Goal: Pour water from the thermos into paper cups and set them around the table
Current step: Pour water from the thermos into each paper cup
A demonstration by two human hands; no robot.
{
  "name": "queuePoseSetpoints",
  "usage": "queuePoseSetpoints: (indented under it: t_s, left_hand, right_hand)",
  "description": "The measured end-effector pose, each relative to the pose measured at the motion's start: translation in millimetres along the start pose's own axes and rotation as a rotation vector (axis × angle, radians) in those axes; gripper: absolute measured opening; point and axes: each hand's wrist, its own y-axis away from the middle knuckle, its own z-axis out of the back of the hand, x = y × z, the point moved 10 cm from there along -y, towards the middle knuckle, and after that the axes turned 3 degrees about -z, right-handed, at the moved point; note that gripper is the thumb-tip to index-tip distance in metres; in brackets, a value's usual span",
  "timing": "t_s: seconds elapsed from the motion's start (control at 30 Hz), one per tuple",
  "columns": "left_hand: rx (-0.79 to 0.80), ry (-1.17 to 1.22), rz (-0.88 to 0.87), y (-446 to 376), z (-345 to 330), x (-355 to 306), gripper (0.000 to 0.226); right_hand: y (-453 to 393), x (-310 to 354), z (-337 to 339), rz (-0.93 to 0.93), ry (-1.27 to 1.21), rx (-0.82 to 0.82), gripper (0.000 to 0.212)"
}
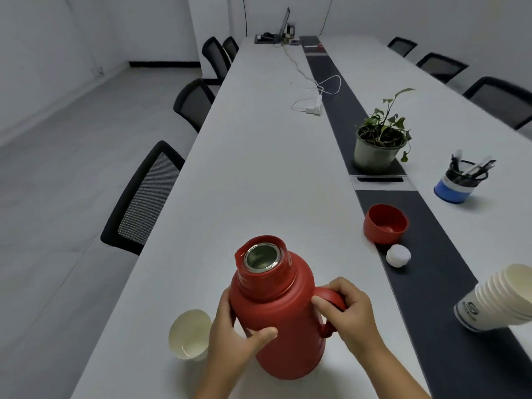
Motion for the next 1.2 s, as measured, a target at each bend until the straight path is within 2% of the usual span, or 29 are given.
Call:
queuePoseSetpoints:
  t_s: [0.1, 0.4, 0.7, 0.83, 0.9, 1.0, 1.03, 1.1, 1.2]
  left_hand:
    - [0.036, -0.052, -0.025, -26.7, -8.9, -7.9, 0.080]
    - [0.097, -0.159, -0.074, -98.7, -38.0, -11.8, 0.083]
    - [0.119, -0.211, -0.091, -122.0, -49.6, -10.5, 0.085]
    - [0.062, -0.236, -0.077, -110.6, -48.6, -9.4, 0.079]
    - [-0.019, -0.273, -0.063, -97.8, -46.3, -11.1, 0.073]
    - [-0.136, -0.387, -0.085, -68.5, -48.9, -19.6, 0.058]
    - [-0.150, -0.414, -0.103, -56.9, -53.8, -22.8, 0.053]
    - [-0.113, -0.446, -0.159, -33.0, -75.4, -28.3, 0.044]
    - [0.056, -0.449, -0.223, -5.2, -125.6, -27.0, 0.041]
  right_hand:
    - [-20.0, -6.5, 4.5, 0.002, -0.004, -0.020, 0.033]
    - [-88.5, -23.5, 14.2, 0.001, 0.043, 0.013, 0.025]
    - [-115.7, -34.2, 14.3, 0.044, 0.070, 0.015, 0.031]
    - [-111.6, -31.2, 14.0, 0.038, 0.082, 0.005, 0.025]
    - [-103.4, -24.8, 19.2, 0.048, 0.121, -0.037, 0.010]
    - [-76.8, -25.2, 49.5, 0.018, 0.178, -0.173, 0.030]
    - [-63.1, -24.6, 65.1, 0.016, 0.171, -0.225, 0.030]
    - [-28.4, -19.4, 104.5, 0.053, 0.194, -0.329, 0.020]
    - [24.9, -7.5, 175.7, 0.129, 0.324, -0.476, 0.010]
